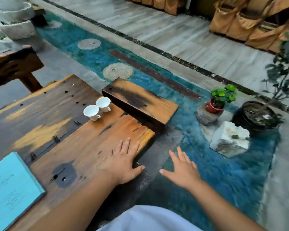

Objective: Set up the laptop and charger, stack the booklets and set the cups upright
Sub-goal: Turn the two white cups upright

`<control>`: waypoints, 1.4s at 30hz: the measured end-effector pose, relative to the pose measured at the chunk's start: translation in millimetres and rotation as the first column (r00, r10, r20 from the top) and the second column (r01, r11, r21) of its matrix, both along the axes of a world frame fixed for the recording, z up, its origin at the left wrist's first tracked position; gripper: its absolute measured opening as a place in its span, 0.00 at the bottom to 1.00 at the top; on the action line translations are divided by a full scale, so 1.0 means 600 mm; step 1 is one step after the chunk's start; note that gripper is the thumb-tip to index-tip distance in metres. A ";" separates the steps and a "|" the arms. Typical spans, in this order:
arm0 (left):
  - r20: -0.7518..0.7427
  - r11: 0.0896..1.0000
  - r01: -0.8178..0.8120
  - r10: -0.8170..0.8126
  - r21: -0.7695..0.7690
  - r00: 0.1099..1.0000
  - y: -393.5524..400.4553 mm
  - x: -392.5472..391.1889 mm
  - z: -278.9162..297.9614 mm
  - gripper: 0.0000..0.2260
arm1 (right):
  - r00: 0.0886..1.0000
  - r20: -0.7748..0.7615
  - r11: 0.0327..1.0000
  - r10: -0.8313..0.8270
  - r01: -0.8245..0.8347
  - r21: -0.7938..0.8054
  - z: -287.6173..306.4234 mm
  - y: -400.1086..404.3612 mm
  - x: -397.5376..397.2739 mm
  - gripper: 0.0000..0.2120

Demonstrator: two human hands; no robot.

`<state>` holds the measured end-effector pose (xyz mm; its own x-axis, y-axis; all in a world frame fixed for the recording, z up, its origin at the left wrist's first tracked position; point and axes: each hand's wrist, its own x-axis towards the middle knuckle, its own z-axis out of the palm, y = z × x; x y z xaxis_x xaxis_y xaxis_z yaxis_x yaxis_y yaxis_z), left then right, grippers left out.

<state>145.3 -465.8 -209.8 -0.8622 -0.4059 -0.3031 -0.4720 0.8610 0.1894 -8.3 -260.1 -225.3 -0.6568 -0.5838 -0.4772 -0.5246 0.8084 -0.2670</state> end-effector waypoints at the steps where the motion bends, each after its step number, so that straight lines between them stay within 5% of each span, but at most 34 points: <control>1: -0.003 1.000 0.029 -0.029 -0.006 1.000 0.019 -0.021 -0.003 0.42 | 0.999 0.004 0.999 -0.034 0.034 0.005 0.000 0.027 -0.013 0.49; 11: -0.003 0.983 0.185 -0.185 -0.007 0.983 0.105 -0.147 -0.037 0.41 | 0.973 0.045 0.973 -0.228 0.225 0.057 -0.006 0.173 -0.090 0.47; 21: 0.024 0.983 0.181 -0.182 0.027 0.983 -0.008 -0.238 -0.060 0.42 | 0.974 0.066 0.972 -0.215 0.207 0.113 -0.026 0.062 -0.170 0.46; 32: 0.044 0.969 -0.192 0.188 0.154 0.981 -0.200 -0.197 -0.044 0.39 | 0.990 0.069 0.985 0.121 -0.128 0.114 -0.021 -0.210 -0.245 0.45; 42: 0.017 0.733 -0.651 0.661 0.199 0.750 -0.308 -0.091 -0.036 0.38 | 0.815 0.050 0.815 0.577 -0.579 0.024 -0.023 -0.517 -0.248 0.46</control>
